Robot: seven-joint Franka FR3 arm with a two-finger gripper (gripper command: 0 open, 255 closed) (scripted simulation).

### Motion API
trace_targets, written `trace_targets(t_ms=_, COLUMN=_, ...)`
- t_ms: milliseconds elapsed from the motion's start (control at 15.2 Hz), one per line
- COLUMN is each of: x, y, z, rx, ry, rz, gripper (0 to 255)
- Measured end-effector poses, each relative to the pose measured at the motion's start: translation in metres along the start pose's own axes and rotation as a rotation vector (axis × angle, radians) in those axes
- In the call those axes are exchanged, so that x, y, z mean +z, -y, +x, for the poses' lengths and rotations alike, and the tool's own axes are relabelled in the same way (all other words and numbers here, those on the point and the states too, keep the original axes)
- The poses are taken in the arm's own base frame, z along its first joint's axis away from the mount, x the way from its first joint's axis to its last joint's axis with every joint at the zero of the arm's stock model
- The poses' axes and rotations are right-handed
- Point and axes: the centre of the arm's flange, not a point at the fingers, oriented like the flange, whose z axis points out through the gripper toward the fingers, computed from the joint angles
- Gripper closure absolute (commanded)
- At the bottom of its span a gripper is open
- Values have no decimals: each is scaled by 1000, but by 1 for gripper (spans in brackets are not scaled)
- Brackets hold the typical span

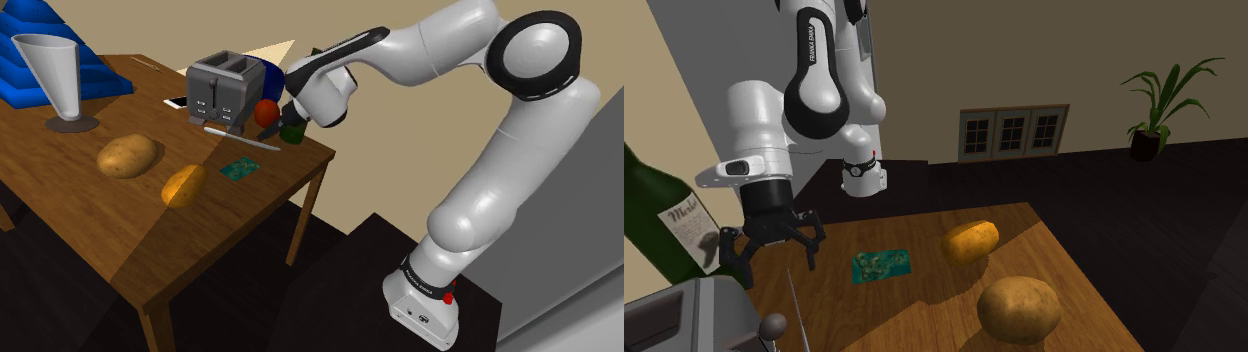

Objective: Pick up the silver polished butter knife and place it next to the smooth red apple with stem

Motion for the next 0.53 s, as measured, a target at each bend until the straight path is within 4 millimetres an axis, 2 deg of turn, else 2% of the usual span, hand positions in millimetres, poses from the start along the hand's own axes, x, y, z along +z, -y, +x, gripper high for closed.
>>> trace_targets(t_ms=198, x=1, y=0, z=0, rx=1, ry=1, rz=0, gripper=0)
trace_targets(t_ms=264, x=1, y=0, z=0, rx=1, ry=0, rz=0, gripper=255)
trace_targets(t_ms=528, x=1, y=-3, z=-4, rx=8, ry=5, rz=-2, gripper=255)
